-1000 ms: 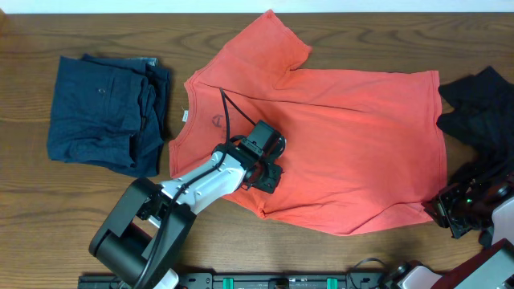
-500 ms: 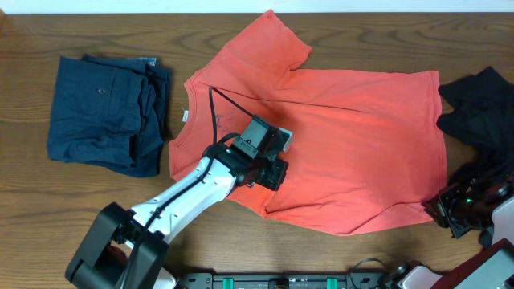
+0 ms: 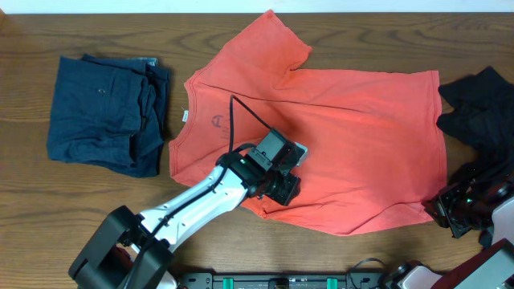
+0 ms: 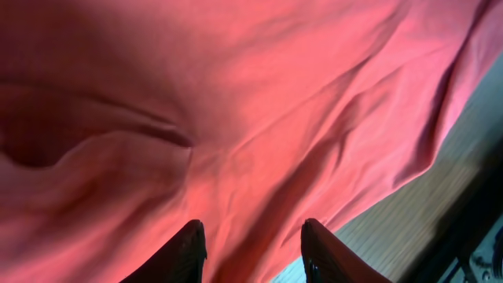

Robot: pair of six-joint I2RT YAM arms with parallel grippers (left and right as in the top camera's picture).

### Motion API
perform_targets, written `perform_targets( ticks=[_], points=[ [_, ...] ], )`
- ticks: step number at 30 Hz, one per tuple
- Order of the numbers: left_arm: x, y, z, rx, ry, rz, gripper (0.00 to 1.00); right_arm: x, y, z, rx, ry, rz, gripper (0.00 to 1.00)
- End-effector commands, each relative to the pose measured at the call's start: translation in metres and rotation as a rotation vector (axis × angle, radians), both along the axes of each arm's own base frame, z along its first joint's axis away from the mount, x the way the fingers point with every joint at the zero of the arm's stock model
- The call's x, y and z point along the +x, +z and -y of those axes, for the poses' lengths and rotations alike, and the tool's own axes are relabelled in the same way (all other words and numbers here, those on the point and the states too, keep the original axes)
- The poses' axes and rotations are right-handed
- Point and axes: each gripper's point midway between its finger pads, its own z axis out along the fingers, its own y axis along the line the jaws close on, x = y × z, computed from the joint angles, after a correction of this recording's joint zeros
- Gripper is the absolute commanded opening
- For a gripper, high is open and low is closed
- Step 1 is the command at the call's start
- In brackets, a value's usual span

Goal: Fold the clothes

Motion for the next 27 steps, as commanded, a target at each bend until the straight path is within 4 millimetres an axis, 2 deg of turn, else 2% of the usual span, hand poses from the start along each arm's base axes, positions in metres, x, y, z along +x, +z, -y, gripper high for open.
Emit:
perform_targets(
  ticks=[1,6,10,16,22,27],
  points=[
    [0.027,0.023,-0.01,-0.012,0.071,0.075,0.42,0.005,0.003,0.002,-0.013,0.022,0.018,0.13],
    [0.087,0.021,-0.071,0.153,0.295,0.236,0.46,0.006,0.003,0.003,-0.018,0.022,0.023,0.13],
    [0.115,0.011,-0.092,0.147,0.357,0.245,0.5,0.007,0.003,0.004,-0.023,0.022,0.027,0.14],
    [0.132,-0.013,-0.074,0.029,0.31,0.202,0.55,0.007,0.003,0.004,-0.023,0.022,0.027,0.14],
    [0.139,-0.032,-0.071,0.033,0.307,0.199,0.56,0.007,0.003,0.003,-0.022,0.022,0.025,0.14],
    [0.142,-0.037,-0.07,0.039,0.29,0.215,0.55,0.007,0.003,0.003,-0.022,0.022,0.025,0.14]
  ],
)
